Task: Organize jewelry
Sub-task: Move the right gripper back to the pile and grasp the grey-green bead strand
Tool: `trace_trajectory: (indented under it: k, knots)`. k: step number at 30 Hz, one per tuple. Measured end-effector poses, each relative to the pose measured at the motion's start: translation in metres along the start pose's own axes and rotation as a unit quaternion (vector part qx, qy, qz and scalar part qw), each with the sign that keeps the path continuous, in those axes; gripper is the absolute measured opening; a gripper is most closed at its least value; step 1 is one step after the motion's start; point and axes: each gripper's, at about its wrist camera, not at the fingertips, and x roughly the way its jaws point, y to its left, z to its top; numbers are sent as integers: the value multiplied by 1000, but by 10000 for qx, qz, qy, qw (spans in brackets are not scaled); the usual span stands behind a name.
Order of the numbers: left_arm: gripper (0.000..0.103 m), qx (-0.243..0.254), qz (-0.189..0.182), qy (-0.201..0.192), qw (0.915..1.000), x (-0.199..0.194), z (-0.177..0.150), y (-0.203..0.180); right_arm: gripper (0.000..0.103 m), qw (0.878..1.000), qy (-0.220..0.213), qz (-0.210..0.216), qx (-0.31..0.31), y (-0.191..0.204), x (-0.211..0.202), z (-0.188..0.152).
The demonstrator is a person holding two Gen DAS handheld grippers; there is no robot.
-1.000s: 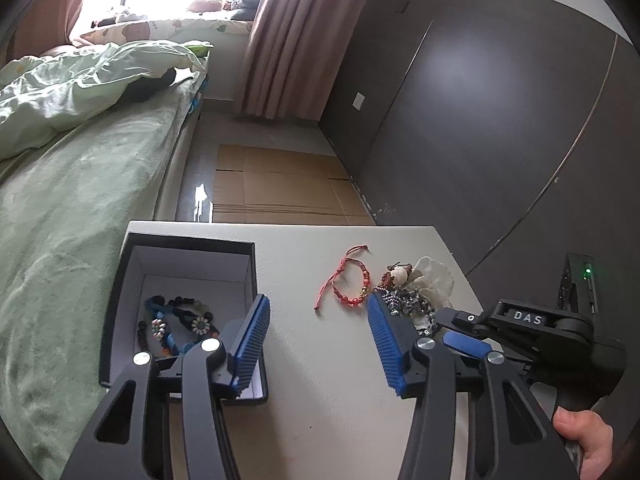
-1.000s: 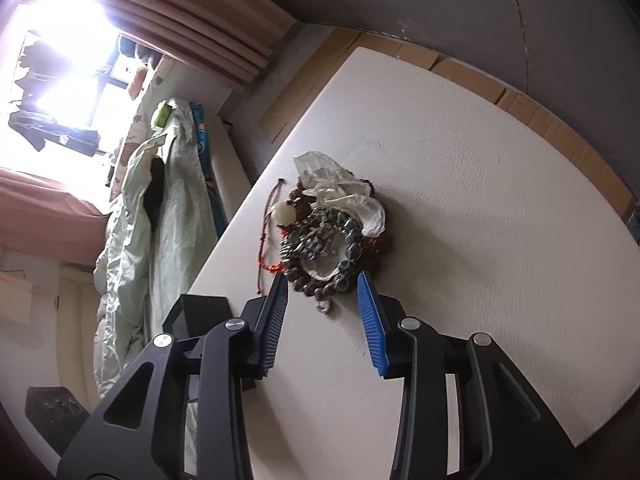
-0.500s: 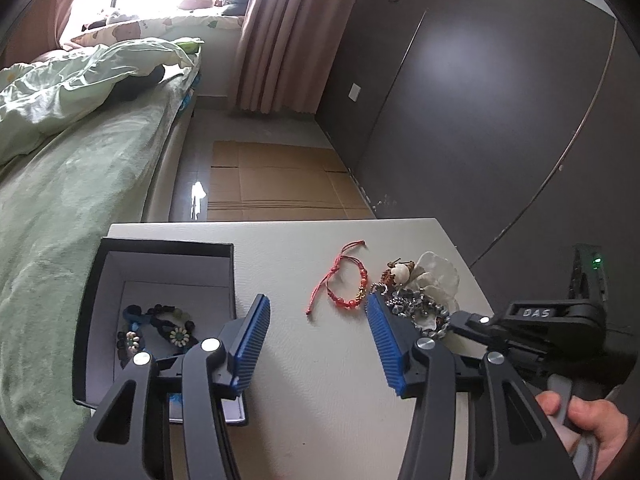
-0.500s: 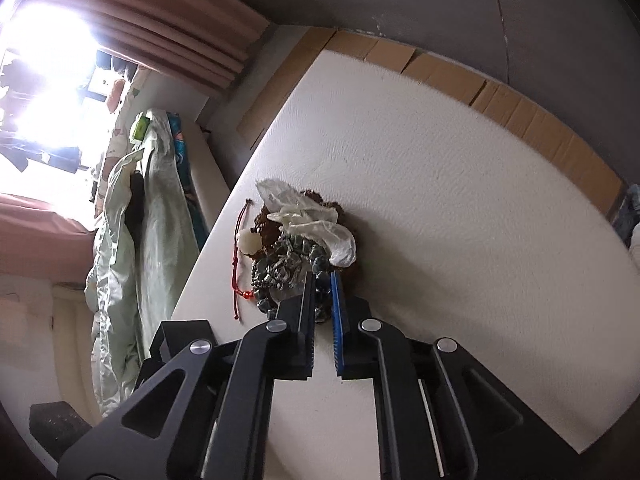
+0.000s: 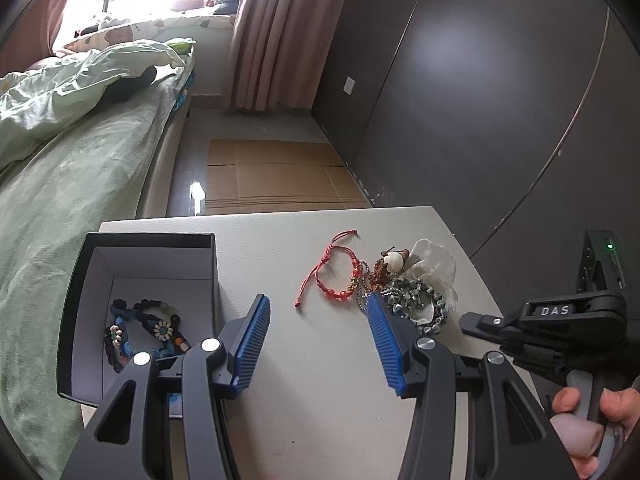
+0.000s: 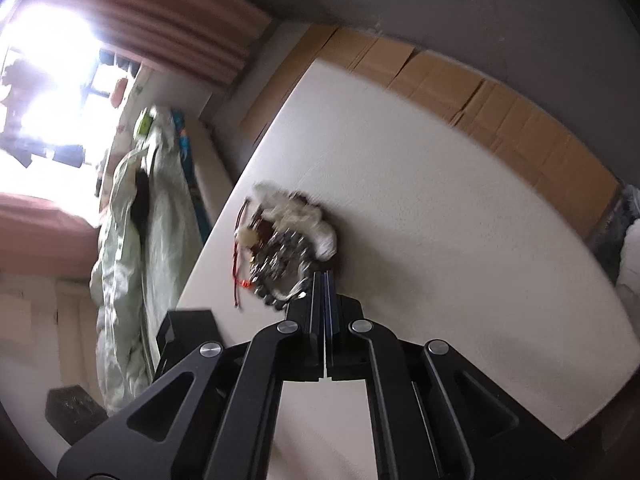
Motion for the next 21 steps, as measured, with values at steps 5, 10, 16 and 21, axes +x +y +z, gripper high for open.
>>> trace_trajectory:
  k: [5, 10, 16, 21]
  knots:
    - [48, -48, 6, 19, 10000, 2, 2, 3, 57, 10000, 23, -48, 62, 6, 8, -2]
    - [48, -44, -17, 22, 10000, 6, 6, 4, 57, 9999, -122, -102, -66, 13, 10, -3]
    - [48, -105, -183, 47, 9998, 20, 13, 4, 22, 9996, -29, -273, -95, 13, 26, -3]
    - [48, -204, -481, 219, 9984, 36, 13, -2, 10, 9999, -95, -64, -11, 9, 15, -4]
